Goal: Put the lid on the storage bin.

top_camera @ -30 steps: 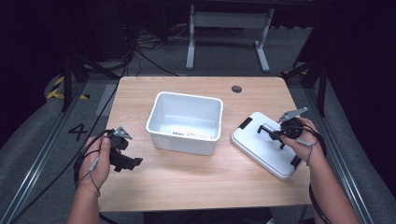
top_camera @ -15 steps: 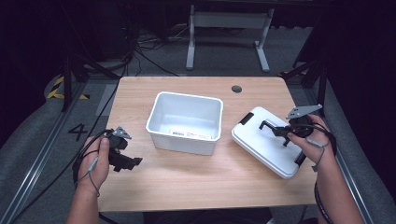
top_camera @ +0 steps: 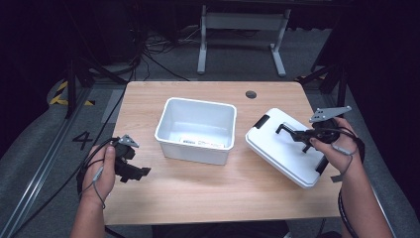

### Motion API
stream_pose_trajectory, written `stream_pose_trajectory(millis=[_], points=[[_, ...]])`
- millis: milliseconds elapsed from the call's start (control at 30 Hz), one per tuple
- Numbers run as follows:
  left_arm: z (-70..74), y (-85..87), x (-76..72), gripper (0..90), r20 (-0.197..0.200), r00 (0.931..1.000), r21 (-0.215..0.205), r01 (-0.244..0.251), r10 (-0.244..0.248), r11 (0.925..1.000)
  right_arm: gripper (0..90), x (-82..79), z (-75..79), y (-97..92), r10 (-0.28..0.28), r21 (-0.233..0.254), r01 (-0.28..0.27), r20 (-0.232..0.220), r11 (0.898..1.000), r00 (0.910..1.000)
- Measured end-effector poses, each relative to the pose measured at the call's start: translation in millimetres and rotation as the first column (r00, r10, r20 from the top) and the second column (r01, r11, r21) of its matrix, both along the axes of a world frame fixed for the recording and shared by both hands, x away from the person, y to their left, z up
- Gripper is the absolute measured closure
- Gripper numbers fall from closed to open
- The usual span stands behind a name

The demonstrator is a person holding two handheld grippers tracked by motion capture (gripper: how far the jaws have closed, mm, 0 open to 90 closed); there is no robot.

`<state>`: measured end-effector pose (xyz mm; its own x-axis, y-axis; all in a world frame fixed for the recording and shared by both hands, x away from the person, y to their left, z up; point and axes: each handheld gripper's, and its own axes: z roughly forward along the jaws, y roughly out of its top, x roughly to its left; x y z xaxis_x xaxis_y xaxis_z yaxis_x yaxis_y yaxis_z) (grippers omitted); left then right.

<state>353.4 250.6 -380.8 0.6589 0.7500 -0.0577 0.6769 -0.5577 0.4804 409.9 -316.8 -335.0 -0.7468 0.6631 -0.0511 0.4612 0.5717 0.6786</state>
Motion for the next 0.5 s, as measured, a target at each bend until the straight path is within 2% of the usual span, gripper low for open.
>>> stream_pose_trajectory(millis=[233, 500], points=[[0.1, 1.8, -0.4, 19.9, 0.004, 1.0000, 0.000, -0.007, 0.007, 1.0000, 85.4, 4.9, 28.0, 7.7, 0.030, -0.064, -0.028, 0.018, 0.998, 0.9994], [0.2, 3.2, 0.7, 19.9, 0.002, 1.0000, 0.000, -0.003, 0.003, 1.0000, 85.4, 13.1, 58.1, 18.7, 0.078, -0.075, -0.076, 0.025, 0.994, 0.9966]])
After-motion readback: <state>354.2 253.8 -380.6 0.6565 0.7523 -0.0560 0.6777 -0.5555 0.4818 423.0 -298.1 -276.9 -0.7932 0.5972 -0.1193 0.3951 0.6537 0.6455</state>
